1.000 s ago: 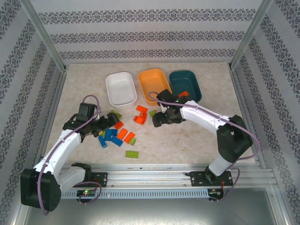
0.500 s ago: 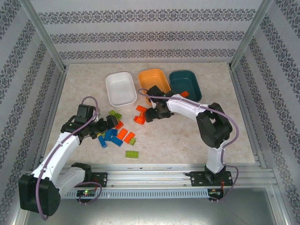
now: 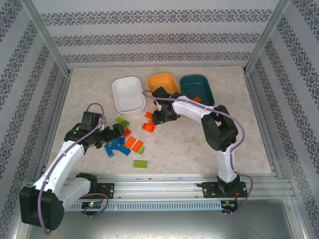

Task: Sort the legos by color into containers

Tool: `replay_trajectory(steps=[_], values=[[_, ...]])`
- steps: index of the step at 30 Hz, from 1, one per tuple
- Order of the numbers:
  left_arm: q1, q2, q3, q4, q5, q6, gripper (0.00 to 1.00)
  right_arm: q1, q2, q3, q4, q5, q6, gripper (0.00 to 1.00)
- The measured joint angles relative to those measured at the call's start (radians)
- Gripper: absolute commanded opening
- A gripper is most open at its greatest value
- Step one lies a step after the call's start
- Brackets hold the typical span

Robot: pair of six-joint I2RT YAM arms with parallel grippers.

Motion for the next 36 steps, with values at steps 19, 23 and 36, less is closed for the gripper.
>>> replay_trajectory(steps=[19,23,36], values=[[0.0,-0.006,-0.001,-0.003,0.0,0.003,1.0,-0.005,0.014,0.01,-0.017,0.002,0.027,0.33],[0.0,-0.023,-0.005,-0.003,0.0,0.003,1.0,-0.005,0.01,0.009,-0.023,0.002,0.035,0.32],[0.0,-0.005,-0.04,0.036,0.015,-0.021,1.0,-0.053,-0.358,-0.137,-0.091,-0.027,0.115,0.33]])
